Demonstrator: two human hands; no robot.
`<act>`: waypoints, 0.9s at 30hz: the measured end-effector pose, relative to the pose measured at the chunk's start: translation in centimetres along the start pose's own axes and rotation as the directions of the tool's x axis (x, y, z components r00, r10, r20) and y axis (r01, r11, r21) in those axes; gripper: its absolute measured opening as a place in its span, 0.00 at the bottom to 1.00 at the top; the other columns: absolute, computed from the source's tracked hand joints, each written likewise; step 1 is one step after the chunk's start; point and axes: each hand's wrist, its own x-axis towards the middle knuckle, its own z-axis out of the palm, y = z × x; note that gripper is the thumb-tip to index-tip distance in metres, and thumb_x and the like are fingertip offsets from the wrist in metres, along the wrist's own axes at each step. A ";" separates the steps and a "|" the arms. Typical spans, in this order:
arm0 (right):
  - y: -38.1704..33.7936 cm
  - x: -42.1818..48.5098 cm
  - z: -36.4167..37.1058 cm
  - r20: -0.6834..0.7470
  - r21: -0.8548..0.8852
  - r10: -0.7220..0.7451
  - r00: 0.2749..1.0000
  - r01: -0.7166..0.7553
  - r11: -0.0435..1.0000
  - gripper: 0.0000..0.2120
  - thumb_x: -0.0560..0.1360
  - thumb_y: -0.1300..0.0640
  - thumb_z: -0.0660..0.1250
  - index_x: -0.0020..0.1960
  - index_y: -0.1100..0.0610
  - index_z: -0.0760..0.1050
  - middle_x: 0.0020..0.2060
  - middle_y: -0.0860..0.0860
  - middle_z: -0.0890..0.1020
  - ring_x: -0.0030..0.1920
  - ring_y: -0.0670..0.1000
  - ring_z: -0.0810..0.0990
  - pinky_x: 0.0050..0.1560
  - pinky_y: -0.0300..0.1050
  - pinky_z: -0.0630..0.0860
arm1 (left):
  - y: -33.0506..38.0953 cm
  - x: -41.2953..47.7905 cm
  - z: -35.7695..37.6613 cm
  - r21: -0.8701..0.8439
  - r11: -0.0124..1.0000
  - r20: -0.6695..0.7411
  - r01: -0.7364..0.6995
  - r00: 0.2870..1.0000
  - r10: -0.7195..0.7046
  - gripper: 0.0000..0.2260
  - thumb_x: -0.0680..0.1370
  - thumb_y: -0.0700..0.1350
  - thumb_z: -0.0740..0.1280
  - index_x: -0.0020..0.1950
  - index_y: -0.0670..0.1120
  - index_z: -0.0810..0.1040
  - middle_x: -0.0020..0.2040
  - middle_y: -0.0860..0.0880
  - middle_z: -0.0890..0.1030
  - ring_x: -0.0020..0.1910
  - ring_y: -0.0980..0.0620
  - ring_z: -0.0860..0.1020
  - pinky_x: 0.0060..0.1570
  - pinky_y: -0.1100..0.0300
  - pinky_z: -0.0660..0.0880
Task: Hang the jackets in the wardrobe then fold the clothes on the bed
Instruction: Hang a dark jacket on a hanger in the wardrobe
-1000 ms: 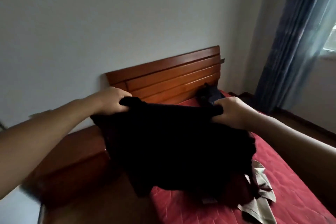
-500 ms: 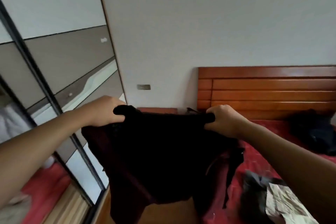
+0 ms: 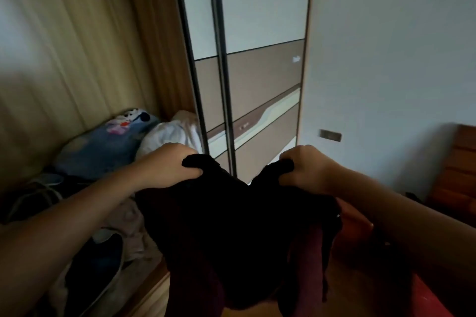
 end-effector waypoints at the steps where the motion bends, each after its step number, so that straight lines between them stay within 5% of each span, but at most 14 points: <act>1: -1.6 1.6 0.5 0.016 0.007 -0.055 0.998 0.055 0.998 0.11 0.70 0.50 0.71 0.33 0.51 0.72 0.33 0.47 0.77 0.37 0.45 0.77 0.34 0.42 0.68 | -1.2 -0.7 -0.5 -0.017 0.999 -0.026 0.027 0.999 -0.028 0.07 0.77 0.48 0.73 0.40 0.50 0.80 0.37 0.52 0.82 0.40 0.57 0.81 0.43 0.54 0.76; 4: -5.8 6.2 2.3 0.039 0.012 -0.207 0.978 0.207 0.978 0.10 0.70 0.51 0.71 0.35 0.52 0.74 0.34 0.49 0.78 0.37 0.47 0.77 0.38 0.47 0.73 | -4.6 -2.6 -2.0 -0.060 0.993 -0.097 0.105 0.989 -0.111 0.09 0.77 0.49 0.72 0.39 0.48 0.80 0.36 0.52 0.83 0.38 0.60 0.80 0.36 0.61 0.72; 8: -9.7 11.5 4.3 0.053 0.032 -0.345 0.937 0.343 0.939 0.12 0.70 0.52 0.72 0.36 0.58 0.74 0.32 0.52 0.78 0.36 0.49 0.77 0.37 0.48 0.70 | -8.5 -5.1 -4.2 -0.045 0.967 -0.156 0.250 0.955 -0.254 0.14 0.78 0.50 0.71 0.38 0.42 0.77 0.36 0.46 0.81 0.38 0.51 0.81 0.39 0.51 0.73; 12: -12.0 15.6 4.9 0.035 0.106 -0.423 0.906 0.417 0.903 0.13 0.68 0.49 0.71 0.33 0.56 0.72 0.30 0.51 0.77 0.34 0.46 0.77 0.35 0.45 0.68 | -10.9 -6.9 -6.5 -0.058 0.946 -0.251 0.320 0.912 -0.324 0.17 0.77 0.47 0.72 0.31 0.47 0.71 0.28 0.52 0.75 0.29 0.60 0.72 0.35 0.55 0.66; 15: -14.9 18.9 4.4 0.030 0.234 -0.511 0.859 0.491 0.839 0.07 0.64 0.48 0.69 0.31 0.49 0.74 0.30 0.43 0.78 0.35 0.39 0.77 0.34 0.39 0.65 | -11.7 -7.5 -8.7 -0.107 0.936 -0.369 0.334 0.861 -0.349 0.16 0.77 0.41 0.73 0.32 0.49 0.72 0.26 0.60 0.75 0.29 0.71 0.71 0.35 0.69 0.67; 18: -17.6 22.9 3.3 0.014 0.315 -0.546 0.838 0.514 0.797 0.08 0.63 0.49 0.71 0.32 0.35 0.77 0.28 0.42 0.78 0.34 0.39 0.77 0.35 0.40 0.71 | -12.2 -6.7 -11.5 -0.103 0.898 -0.426 0.428 0.797 -0.428 0.12 0.77 0.45 0.73 0.36 0.43 0.77 0.29 0.55 0.75 0.28 0.66 0.71 0.32 0.63 0.68; 22: -20.6 29.6 1.3 -0.006 0.377 -0.584 0.812 0.542 0.751 0.08 0.67 0.56 0.75 0.32 0.52 0.77 0.24 0.44 0.77 0.27 0.41 0.75 0.26 0.35 0.68 | -12.4 -4.6 -16.2 -0.095 0.858 -0.480 0.505 0.732 -0.483 0.14 0.77 0.47 0.72 0.33 0.46 0.76 0.26 0.56 0.75 0.25 0.63 0.72 0.27 0.67 0.65; 27: -22.8 36.7 -3.4 -0.046 0.335 -0.647 0.761 0.622 0.708 0.09 0.69 0.56 0.74 0.33 0.55 0.77 0.30 0.50 0.81 0.34 0.49 0.80 0.32 0.44 0.70 | -12.6 -3.4 -22.3 -0.015 0.765 -0.598 0.644 0.607 -0.523 0.10 0.79 0.47 0.70 0.43 0.41 0.80 0.35 0.52 0.78 0.35 0.57 0.76 0.31 0.67 0.67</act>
